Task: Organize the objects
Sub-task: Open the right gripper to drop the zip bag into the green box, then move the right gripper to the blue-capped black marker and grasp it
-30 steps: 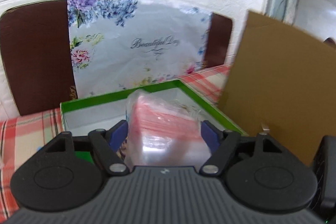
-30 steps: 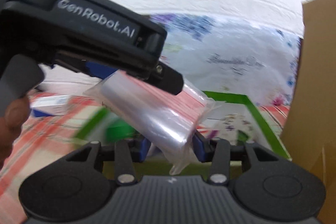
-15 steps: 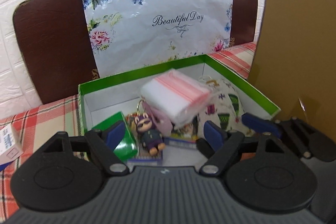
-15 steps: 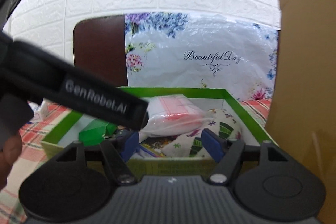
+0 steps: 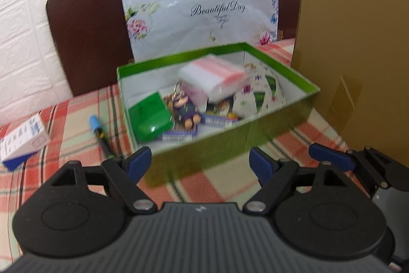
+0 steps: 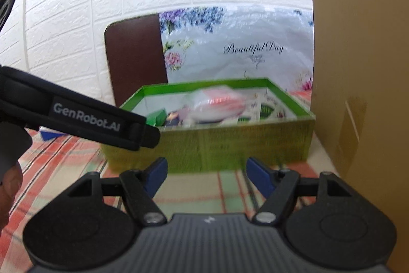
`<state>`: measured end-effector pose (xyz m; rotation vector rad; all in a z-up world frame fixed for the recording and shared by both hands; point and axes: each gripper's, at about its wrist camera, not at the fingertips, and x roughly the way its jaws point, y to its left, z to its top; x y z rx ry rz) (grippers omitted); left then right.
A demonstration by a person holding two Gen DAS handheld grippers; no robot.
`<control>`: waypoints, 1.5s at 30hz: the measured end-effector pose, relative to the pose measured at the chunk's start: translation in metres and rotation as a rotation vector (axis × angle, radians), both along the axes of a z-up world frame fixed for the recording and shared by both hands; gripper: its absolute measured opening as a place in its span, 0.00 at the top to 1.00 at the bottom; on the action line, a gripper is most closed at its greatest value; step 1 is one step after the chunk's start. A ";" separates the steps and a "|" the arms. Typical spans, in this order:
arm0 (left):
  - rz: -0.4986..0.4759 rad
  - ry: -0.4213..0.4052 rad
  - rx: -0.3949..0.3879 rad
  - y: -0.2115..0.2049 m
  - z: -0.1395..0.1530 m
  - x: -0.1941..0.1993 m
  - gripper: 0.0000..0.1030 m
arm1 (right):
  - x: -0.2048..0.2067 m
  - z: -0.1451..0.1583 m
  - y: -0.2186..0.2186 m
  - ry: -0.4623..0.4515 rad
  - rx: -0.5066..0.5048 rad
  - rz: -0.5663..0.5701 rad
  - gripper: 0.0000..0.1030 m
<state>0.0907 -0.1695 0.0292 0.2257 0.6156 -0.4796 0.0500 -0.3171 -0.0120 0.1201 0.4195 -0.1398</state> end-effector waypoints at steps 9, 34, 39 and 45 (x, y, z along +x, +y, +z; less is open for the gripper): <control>0.057 0.039 0.027 0.029 -0.018 -0.018 0.16 | -0.019 -0.015 0.016 0.081 0.021 0.041 0.30; 0.248 0.092 0.025 0.127 -0.054 -0.008 0.13 | -0.009 -0.022 0.093 0.184 -0.078 0.212 0.27; 0.296 0.100 0.012 0.149 -0.058 0.000 0.13 | 0.000 -0.022 0.113 0.193 -0.110 0.267 0.27; 0.354 0.100 -0.002 0.177 -0.061 0.009 0.12 | 0.013 -0.022 0.137 0.198 -0.140 0.329 0.27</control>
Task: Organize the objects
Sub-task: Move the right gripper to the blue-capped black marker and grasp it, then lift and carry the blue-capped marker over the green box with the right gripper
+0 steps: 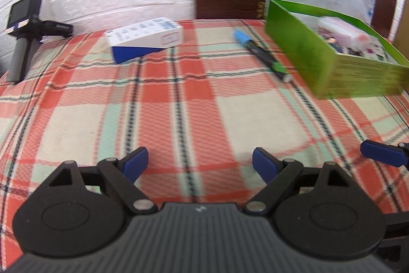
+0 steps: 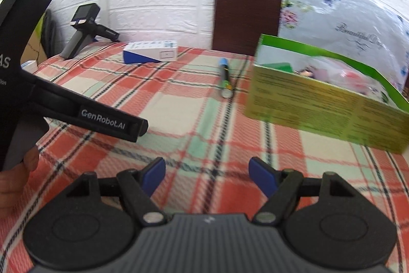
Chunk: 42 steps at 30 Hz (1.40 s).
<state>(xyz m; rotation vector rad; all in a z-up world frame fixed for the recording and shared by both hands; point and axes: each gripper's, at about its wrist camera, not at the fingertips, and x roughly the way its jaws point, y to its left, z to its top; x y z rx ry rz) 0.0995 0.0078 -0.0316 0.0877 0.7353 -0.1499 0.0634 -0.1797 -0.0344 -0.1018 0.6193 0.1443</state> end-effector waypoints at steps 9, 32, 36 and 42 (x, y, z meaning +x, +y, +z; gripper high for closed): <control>0.122 -0.070 0.015 0.058 -0.005 0.014 0.06 | 0.035 0.006 0.038 -0.016 -0.052 0.102 0.28; 0.172 -0.197 -0.270 0.105 -0.009 0.010 0.03 | 0.220 0.010 0.036 0.180 -0.004 -0.031 0.75; 0.171 -0.196 -0.269 0.106 -0.009 0.010 0.03 | 0.183 0.008 0.040 0.168 0.038 0.044 0.75; 0.167 -0.189 -0.256 0.105 -0.009 0.010 0.03 | 0.098 0.002 0.049 0.102 0.031 0.144 0.73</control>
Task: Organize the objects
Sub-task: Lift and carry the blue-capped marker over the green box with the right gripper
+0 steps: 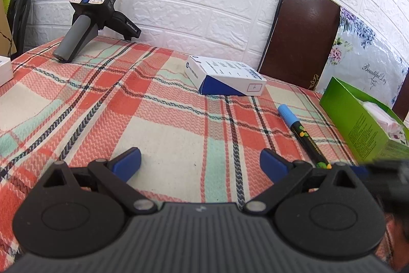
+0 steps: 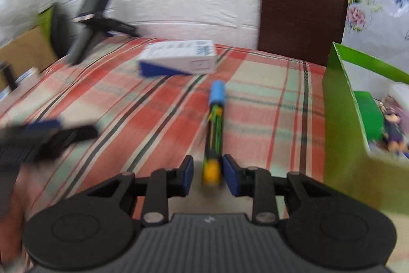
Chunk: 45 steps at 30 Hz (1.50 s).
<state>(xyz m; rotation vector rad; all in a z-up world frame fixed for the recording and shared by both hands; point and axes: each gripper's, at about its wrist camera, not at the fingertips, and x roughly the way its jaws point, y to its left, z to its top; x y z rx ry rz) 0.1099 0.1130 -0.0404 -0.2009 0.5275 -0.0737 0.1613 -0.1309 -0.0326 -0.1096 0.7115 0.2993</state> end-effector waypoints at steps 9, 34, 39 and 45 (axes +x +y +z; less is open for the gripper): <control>-0.032 0.086 -0.034 -0.016 0.017 0.007 0.03 | -0.030 0.006 0.001 -0.033 0.003 0.018 0.70; -0.277 0.203 -0.172 -0.117 0.063 0.047 0.79 | -0.030 0.018 -0.072 0.019 0.495 -0.068 0.83; -0.390 0.116 -0.122 -0.162 0.100 0.056 0.79 | -0.036 0.041 -0.097 -0.141 0.459 -0.127 0.83; -0.492 0.105 -0.058 -0.223 0.104 0.084 0.79 | -0.024 0.048 -0.143 -0.229 0.434 -0.250 0.83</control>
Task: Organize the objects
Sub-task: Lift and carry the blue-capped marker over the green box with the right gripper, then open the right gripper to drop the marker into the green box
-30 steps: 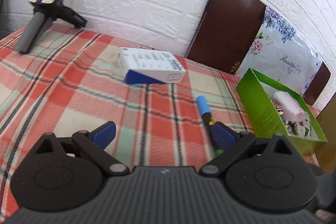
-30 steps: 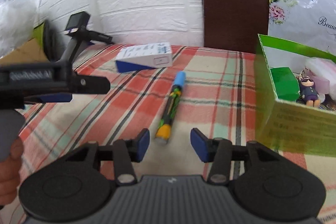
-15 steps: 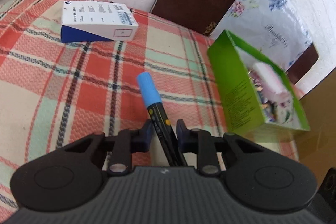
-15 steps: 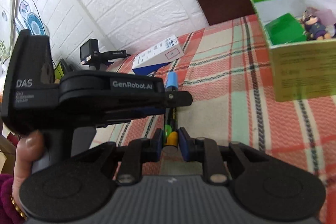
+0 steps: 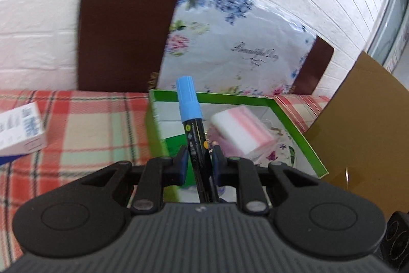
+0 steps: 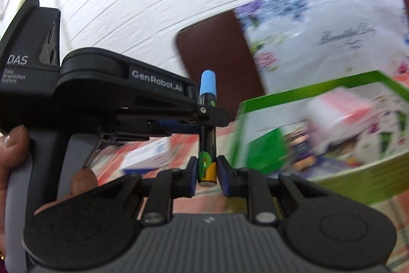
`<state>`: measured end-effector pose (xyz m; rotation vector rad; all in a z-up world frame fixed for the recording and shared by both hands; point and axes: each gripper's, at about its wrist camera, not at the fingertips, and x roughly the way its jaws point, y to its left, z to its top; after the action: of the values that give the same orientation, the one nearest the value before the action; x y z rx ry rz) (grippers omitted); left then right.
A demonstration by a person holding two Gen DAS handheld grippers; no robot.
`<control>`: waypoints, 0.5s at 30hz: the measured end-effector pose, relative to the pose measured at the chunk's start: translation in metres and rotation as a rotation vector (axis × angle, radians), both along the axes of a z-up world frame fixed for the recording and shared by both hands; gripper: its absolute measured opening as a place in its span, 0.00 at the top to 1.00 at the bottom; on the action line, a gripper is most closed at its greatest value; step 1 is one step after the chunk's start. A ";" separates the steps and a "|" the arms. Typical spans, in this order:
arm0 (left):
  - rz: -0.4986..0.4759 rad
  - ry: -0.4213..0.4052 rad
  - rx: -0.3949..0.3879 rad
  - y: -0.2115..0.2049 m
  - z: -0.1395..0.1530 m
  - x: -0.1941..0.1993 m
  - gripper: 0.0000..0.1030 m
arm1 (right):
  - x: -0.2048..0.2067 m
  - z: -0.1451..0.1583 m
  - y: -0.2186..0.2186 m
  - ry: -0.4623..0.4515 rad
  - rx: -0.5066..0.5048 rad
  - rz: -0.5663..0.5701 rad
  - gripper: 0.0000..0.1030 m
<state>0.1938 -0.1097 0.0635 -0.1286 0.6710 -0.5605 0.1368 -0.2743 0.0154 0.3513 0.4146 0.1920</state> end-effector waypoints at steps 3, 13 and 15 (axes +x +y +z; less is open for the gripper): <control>-0.023 -0.012 0.051 -0.028 -0.005 0.015 0.73 | 0.009 -0.002 -0.020 0.003 -0.015 -0.068 0.82; 0.029 -0.026 0.184 -0.035 -0.029 0.011 0.57 | 0.019 -0.020 -0.038 0.013 -0.068 -0.181 0.58; 0.033 -0.024 0.167 -0.029 -0.028 0.005 0.57 | 0.012 -0.021 -0.033 -0.001 -0.094 -0.186 0.57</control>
<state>0.1984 -0.1391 0.0350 0.0234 0.6880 -0.4711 0.1491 -0.3069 -0.0055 0.2954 0.3860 -0.0082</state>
